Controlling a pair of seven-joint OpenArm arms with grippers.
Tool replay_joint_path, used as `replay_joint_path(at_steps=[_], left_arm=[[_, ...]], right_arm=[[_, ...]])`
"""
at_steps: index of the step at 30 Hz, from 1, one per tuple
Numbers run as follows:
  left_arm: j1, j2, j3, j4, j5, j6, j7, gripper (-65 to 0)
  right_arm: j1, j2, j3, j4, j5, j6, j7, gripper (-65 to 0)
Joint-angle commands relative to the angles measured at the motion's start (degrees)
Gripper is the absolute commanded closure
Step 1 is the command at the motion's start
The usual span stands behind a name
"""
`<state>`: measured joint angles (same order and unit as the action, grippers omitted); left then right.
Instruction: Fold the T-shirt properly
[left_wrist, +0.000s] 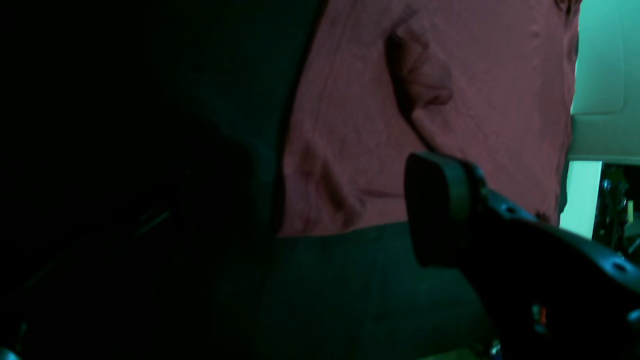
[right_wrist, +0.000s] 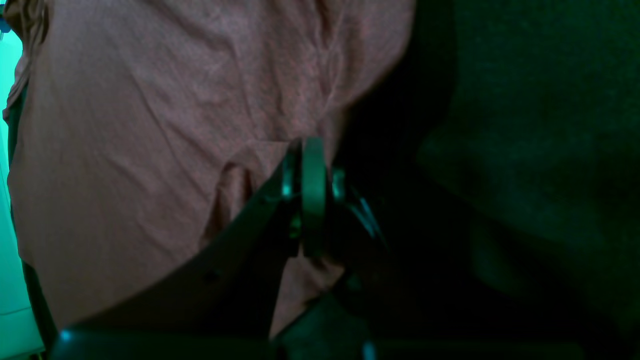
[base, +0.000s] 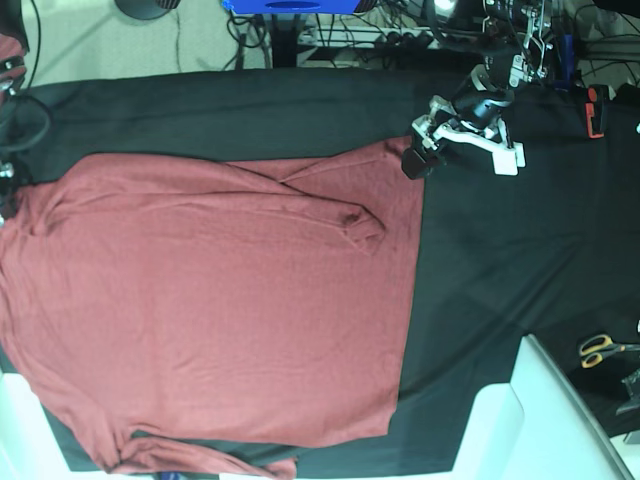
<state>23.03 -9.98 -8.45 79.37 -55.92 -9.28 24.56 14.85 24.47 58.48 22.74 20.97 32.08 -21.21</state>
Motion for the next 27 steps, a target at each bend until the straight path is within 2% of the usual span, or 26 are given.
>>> replay_joint_path(at_steps=[1,27], left_arm=[[0.7,0.4,0.4,-0.3,0.8,1.4,2.9,-50.2],[0.6,3.5,0.5,0.1,0.8,1.3,3.0,-48.5]], right_arm=[[0.9,1.5,-0.1,0.6,0.7,0.8,0.6,-0.5],[1.0,1.5,-0.1,0.6,0.7,0.8,0.6,-0.5]])
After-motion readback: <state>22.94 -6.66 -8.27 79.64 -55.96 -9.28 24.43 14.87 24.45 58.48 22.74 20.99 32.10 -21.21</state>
